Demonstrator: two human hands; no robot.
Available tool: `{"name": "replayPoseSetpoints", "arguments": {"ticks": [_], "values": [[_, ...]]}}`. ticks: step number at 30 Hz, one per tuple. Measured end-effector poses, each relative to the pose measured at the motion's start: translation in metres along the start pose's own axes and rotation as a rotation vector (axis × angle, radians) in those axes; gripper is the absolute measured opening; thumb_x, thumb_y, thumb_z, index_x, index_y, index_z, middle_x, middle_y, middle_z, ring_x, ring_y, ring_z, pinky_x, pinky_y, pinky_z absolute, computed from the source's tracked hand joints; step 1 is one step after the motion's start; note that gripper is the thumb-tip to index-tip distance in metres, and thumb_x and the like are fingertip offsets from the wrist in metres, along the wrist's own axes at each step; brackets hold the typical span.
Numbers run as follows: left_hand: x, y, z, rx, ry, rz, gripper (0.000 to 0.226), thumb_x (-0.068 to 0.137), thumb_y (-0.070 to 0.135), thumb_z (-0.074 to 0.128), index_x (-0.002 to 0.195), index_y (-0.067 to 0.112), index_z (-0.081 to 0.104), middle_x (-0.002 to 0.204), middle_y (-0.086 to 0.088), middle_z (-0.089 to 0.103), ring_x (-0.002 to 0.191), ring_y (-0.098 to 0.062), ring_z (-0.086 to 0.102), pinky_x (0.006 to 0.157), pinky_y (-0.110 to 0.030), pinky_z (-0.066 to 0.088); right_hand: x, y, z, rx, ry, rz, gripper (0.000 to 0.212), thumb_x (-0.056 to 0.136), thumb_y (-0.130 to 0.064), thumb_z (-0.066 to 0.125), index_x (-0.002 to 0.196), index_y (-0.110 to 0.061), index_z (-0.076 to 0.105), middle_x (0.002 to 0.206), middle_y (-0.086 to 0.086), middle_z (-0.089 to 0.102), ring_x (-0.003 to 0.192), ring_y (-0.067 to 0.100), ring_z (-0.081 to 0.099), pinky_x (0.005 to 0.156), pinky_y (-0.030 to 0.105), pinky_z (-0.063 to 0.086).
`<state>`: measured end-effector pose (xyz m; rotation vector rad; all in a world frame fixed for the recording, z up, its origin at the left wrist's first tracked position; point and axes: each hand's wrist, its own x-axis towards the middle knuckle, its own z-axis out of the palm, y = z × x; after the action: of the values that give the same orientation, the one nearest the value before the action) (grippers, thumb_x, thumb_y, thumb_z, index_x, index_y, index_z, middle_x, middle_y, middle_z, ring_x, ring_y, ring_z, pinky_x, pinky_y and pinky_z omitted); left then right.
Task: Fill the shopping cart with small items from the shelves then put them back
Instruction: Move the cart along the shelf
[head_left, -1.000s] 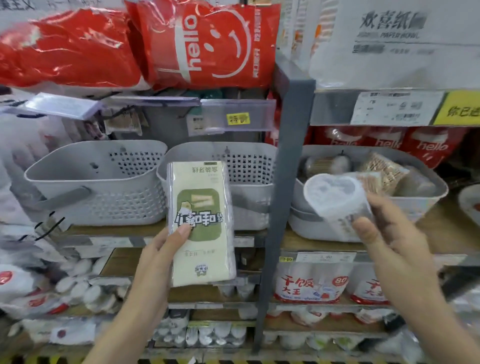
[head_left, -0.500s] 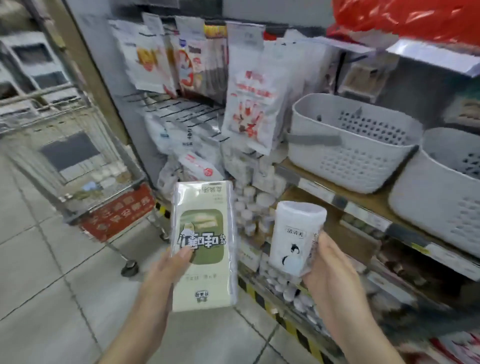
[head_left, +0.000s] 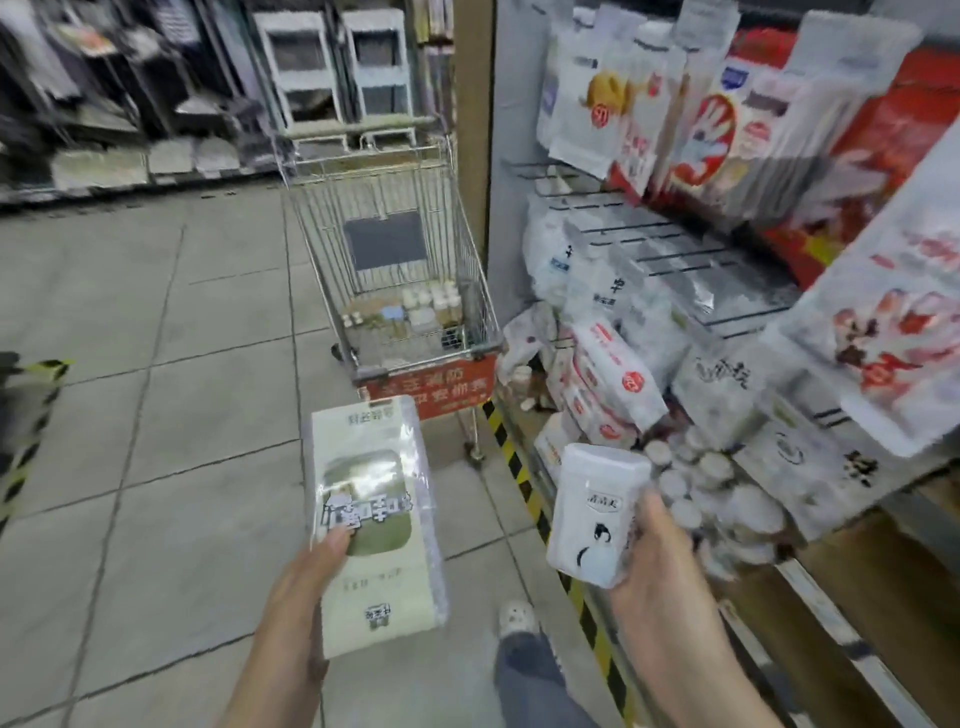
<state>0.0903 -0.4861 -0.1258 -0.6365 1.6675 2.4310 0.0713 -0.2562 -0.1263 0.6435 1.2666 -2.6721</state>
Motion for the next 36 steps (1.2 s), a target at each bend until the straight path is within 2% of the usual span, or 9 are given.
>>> {"name": "replayPoseSetpoints", "arguments": {"ticks": [3,11,13,17,20,23,29,34,36], "values": [[0.041,0.009,0.010,-0.023,0.024,0.002,0.039,0.078,0.035,0.052,0.106,0.014,0.069,0.101,-0.010,0.073,0.085,-0.021,0.071,0.057,-0.029,0.056,0.054,-0.009,0.015,-0.080,-0.089,-0.021,0.105,0.028,-0.054,0.093,0.119,-0.012,0.061,0.114,0.012,0.069,0.098,0.023,0.067,0.076,0.036,0.057],[0.157,0.049,0.044,-0.074,0.195,0.110,0.039,0.080,0.040,0.053,0.113,0.022,0.065,0.105,-0.002,0.072,0.087,-0.016,0.069,0.074,-0.033,0.052,0.196,-0.055,0.065,-0.198,-0.292,-0.011,0.095,0.043,-0.059,0.088,0.125,-0.021,0.060,0.122,0.008,0.066,0.112,0.024,0.063,0.095,0.047,0.049],[0.181,0.054,0.050,-0.099,0.237,0.124,0.035,0.086,0.039,0.050,0.113,0.022,0.065,0.104,0.000,0.073,0.085,-0.012,0.070,0.066,-0.027,0.054,0.226,-0.061,0.075,-0.212,-0.298,0.014,0.093,0.047,-0.059,0.086,0.127,-0.019,0.059,0.125,0.009,0.064,0.116,0.026,0.060,0.094,0.046,0.050],[0.222,0.065,0.053,-0.156,0.305,0.073,0.031,0.091,0.036,0.047,0.112,0.020,0.064,0.104,-0.001,0.073,0.082,-0.012,0.071,0.069,-0.032,0.053,0.275,-0.064,0.086,-0.186,-0.259,0.093,0.058,0.069,-0.039,0.071,0.123,-0.019,0.060,0.122,0.007,0.066,0.115,0.023,0.061,0.090,0.039,0.053],[0.260,0.075,0.050,-0.140,0.307,0.044,0.032,0.093,0.033,0.046,0.115,0.018,0.063,0.107,-0.002,0.072,0.087,-0.013,0.071,0.068,-0.031,0.056,0.310,-0.062,0.094,-0.219,-0.232,0.103,0.077,0.048,-0.043,0.091,0.116,-0.018,0.064,0.111,0.004,0.071,0.100,0.016,0.067,0.082,0.034,0.054],[0.308,0.087,0.046,-0.125,0.268,0.016,0.032,0.094,0.033,0.045,0.115,0.019,0.063,0.107,-0.002,0.072,0.091,-0.014,0.070,0.069,-0.031,0.056,0.352,-0.058,0.105,-0.235,-0.204,0.113,0.073,0.054,-0.027,0.090,0.119,-0.011,0.061,0.109,0.006,0.071,0.095,0.015,0.069,0.077,0.029,0.056],[0.426,0.113,0.043,-0.066,0.236,-0.088,0.034,0.089,0.034,0.050,0.113,0.015,0.064,0.103,-0.008,0.073,0.089,-0.021,0.071,0.056,-0.026,0.056,0.437,-0.049,0.146,-0.292,-0.113,0.072,0.104,0.023,-0.050,0.094,0.114,-0.012,0.061,0.103,0.004,0.073,0.091,0.016,0.070,0.068,0.026,0.058],[0.512,0.120,0.041,0.003,0.194,-0.212,0.051,0.077,0.049,0.058,0.117,0.017,0.065,0.107,-0.011,0.072,0.098,-0.030,0.069,0.085,-0.050,0.054,0.514,-0.037,0.174,-0.407,-0.018,0.093,0.117,0.023,-0.057,0.092,0.124,-0.011,0.056,0.112,0.005,0.071,0.102,0.022,0.067,0.092,0.044,0.050],[0.545,0.118,0.040,0.052,0.178,-0.277,0.046,0.081,0.054,0.057,0.114,0.023,0.064,0.102,-0.008,0.073,0.095,-0.031,0.069,0.081,-0.051,0.054,0.541,-0.035,0.182,-0.452,-0.012,0.087,0.114,0.025,-0.058,0.092,0.122,-0.011,0.057,0.112,0.006,0.070,0.103,0.025,0.066,0.094,0.050,0.050]]}}
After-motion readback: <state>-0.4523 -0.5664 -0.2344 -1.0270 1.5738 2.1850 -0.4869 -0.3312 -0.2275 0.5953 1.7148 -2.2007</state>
